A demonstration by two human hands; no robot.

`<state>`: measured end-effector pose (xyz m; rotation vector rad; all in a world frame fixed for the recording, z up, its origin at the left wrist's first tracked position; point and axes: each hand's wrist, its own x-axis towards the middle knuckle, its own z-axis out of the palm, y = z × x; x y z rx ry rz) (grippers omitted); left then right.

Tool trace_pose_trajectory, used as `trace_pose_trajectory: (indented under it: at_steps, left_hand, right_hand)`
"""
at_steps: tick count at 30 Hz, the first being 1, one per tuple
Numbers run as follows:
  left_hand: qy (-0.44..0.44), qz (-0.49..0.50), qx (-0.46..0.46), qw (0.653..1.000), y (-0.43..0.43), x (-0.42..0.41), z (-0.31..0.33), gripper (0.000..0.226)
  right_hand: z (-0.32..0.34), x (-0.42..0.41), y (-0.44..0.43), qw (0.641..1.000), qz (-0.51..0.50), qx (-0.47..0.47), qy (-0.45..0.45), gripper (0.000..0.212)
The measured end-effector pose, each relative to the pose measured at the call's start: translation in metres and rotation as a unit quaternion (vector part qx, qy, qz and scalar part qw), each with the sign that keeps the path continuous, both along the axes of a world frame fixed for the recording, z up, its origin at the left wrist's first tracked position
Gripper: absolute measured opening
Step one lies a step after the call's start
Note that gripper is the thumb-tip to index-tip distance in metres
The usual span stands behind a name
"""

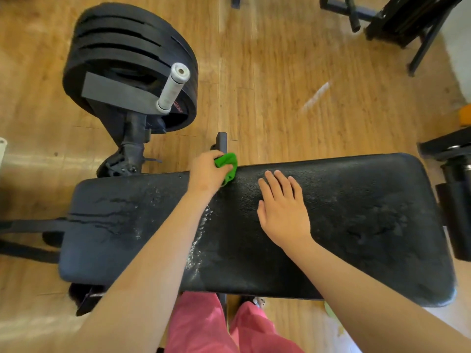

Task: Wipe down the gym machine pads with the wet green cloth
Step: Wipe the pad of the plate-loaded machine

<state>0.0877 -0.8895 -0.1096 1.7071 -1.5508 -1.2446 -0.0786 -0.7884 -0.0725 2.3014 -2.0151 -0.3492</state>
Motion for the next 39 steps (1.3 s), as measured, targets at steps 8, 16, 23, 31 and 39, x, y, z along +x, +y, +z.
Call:
trace_pose_trajectory:
  at_steps: [8,16,23,31,39]
  left_hand:
    - [-0.008,0.024,-0.053,0.998,0.031,0.004,-0.002,0.016]
    - [-0.081,0.14,0.009,0.987,0.044,0.064,-0.036,0.012]
    - [-0.005,0.143,0.005,0.99,0.057,0.016,-0.012,0.011]
    - [-0.037,0.139,-0.036,0.989,0.081,0.013,-0.015,0.018]
    - [-0.079,0.254,0.05,0.963,0.076,0.061,-0.038,0.016]
  right_hand:
    - [0.0,0.002,0.0,1.0,-0.003,-0.001,0.006,0.052]
    - [0.0,0.001,-0.001,1.0,-0.002,0.006,0.012,0.051]
    - [0.0,0.002,-0.001,1.0,-0.003,0.008,0.014,0.051]
    - [0.001,0.003,-0.001,1.0,-0.005,0.019,0.019,0.052]
    - [0.001,0.004,-0.001,0.999,-0.007,0.022,0.023,0.053]
